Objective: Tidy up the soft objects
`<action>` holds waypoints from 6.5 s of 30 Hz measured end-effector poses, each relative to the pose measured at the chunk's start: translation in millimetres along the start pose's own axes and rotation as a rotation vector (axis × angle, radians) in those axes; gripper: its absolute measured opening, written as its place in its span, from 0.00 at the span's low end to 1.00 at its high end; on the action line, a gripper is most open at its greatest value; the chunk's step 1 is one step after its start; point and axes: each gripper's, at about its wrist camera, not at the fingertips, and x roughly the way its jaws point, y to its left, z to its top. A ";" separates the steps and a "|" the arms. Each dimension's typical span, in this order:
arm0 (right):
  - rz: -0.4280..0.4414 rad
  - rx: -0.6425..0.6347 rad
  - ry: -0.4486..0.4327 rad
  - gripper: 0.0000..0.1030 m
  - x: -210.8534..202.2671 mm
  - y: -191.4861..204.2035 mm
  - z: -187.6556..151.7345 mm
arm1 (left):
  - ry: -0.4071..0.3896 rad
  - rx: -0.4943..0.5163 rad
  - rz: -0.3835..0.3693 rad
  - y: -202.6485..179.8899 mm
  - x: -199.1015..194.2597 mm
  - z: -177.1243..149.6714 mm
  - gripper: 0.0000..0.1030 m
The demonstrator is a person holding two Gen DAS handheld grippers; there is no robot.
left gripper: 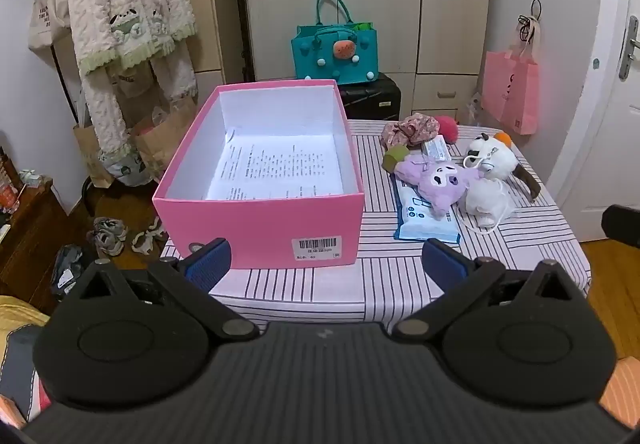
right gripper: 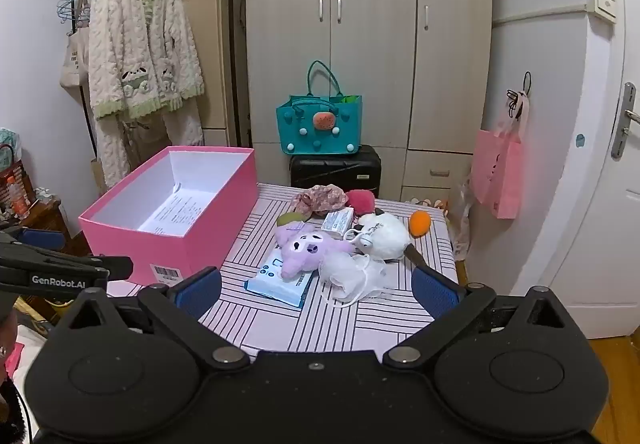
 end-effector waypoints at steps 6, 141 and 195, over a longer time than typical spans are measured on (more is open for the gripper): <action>-0.004 0.018 0.037 0.99 4.8 5.6 2.8 | -0.019 -0.007 -0.013 -1.3 -0.5 1.5 1.00; 0.548 -0.345 0.161 0.81 280.7 -48.5 -2.3 | 0.281 -0.124 -0.450 -84.3 251.7 53.1 0.51; 0.463 -0.207 0.389 0.71 126.8 39.4 24.3 | 0.373 -0.172 -0.603 -11.2 107.5 36.2 0.47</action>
